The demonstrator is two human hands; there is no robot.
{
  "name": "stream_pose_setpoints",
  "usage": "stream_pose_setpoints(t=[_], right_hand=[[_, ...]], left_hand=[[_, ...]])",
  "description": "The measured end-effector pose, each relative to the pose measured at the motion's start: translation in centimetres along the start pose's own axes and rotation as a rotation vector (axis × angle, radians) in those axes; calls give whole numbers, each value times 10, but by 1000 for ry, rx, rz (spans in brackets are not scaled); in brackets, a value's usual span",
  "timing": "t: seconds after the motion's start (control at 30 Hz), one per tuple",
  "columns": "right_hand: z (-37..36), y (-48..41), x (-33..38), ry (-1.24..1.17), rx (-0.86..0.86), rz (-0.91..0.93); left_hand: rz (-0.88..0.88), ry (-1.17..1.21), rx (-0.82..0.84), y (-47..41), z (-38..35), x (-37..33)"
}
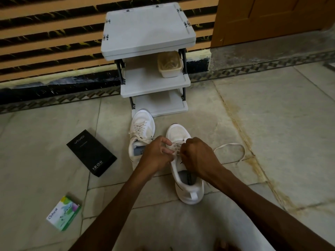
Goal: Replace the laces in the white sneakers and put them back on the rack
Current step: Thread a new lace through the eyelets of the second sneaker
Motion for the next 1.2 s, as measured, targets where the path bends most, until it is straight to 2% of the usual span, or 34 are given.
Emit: stream_pose_setpoints(t=[0.17, 0.37, 0.57, 0.7, 0.83, 0.87, 0.93, 1.0, 1.1, 1.17, 1.2], right_hand=[[-3, 0, 3, 11, 24, 29], [-9, -1, 8, 45, 77, -15], [-9, -7, 8, 40, -25, -111], [-6, -3, -1, -8, -29, -151], [-8, 3, -4, -100, -41, -192], [-8, 4, -6, -121, -44, -212], [-10, 6, -11, -159, -46, -246], [-13, 8, -16, -174, -46, -259], [-17, 9, -21, -192, -46, -265], [-17, 9, -25, -235, -32, -258], [-17, 9, -27, -262, -25, -256]], left_hand=[[-4, -10, 7, -1, 0, 0], [-109, -101, 20, 2, -4, -8], [-250, -301, 47, 1, -7, -15], [-341, -338, -54, 3, -8, -18], [-524, -579, -127, 17, -13, -35], [-566, -684, -185, 18, -8, -40], [-599, -912, -409, 13, 16, -50], [-607, -847, -637, 4, 55, -61], [-581, -527, -781, 0, 100, -77], [-477, -210, -722, -4, 101, -75], [-386, 11, -625, -8, 94, -70]])
Point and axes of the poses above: each hand's wrist, its own y-axis away from the middle knuckle, its own z-axis out of the back of the hand, x = y × z, the point moved 6 cm from there along -y, towards the middle knuckle, and after that the axes turned 1 degree about z, right-handed, at the moved point
